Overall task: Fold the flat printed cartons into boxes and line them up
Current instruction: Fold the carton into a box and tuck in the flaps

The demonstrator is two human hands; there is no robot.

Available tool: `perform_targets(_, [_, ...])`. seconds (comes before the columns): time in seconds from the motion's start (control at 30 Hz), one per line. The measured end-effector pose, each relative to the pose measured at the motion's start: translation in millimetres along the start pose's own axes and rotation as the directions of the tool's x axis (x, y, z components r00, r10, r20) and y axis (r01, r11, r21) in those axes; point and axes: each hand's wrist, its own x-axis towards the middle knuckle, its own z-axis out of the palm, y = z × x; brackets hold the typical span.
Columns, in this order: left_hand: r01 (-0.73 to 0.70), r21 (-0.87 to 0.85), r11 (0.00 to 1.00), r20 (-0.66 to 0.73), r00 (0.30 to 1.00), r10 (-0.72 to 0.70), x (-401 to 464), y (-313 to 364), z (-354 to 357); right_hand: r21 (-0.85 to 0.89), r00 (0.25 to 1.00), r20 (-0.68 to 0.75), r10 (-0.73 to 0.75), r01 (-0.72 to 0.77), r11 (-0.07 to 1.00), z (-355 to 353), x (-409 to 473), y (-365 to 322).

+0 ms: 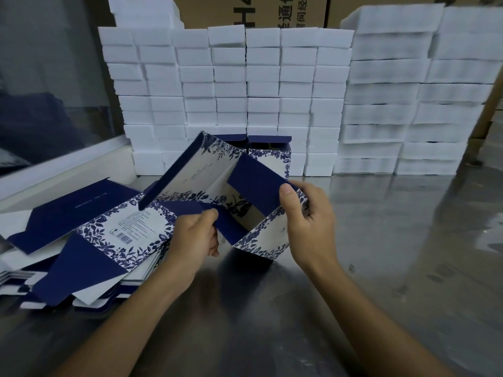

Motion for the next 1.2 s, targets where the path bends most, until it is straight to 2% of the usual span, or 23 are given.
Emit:
perform_targets(0.1, [-0.002,-0.014,1.0,0.001,1.0,0.002,-1,0,-1,0.013,1.0,-0.008,0.002,-0.001,1.0,-1,1,1])
perform_targets(0.27, [0.008,-0.077,0.997,-0.101,0.995,-0.016,3,1,-6,0.051,1.0,0.002,-0.02,0.02,0.998,-1,2,0])
perform_targets(0.5, [0.003,-0.133,0.991,-0.123,0.992,-0.02,6,-1,-7,0.046,0.999,0.008,-0.038,0.037,0.998,0,2,0])
perform_targets(0.63, [-0.047,-0.102,0.994,-0.109,0.993,0.036,4,-4,-7,0.048,0.999,0.013,-0.036,0.036,0.998,-1,4,1])
perform_targets(0.77, [-0.14,-0.086,0.986,-0.158,0.979,0.126,3,-2,-6,0.054,1.0,0.008,0.015,-0.016,0.998,-1,6,1])
perform_targets(0.83, [-0.163,-0.078,0.984,-0.142,0.978,0.15,4,-3,-6,0.061,0.997,0.012,0.08,-0.081,0.995,0,6,1])
perform_targets(0.93, [-0.17,-0.11,0.979,-0.06,0.985,0.164,3,-4,-5,0.045,0.984,0.09,0.154,-0.158,0.986,1,4,9])
perform_targets(1.07, [-0.18,-0.186,0.966,-0.019,0.983,0.18,4,-5,-1,-0.021,0.974,0.156,0.162,-0.16,0.987,4,-1,18])
perform_targets(1.2, [-0.154,-0.278,0.948,-0.021,0.988,0.154,8,-5,-9,0.044,0.968,0.219,0.125,-0.138,0.99,3,-4,10])
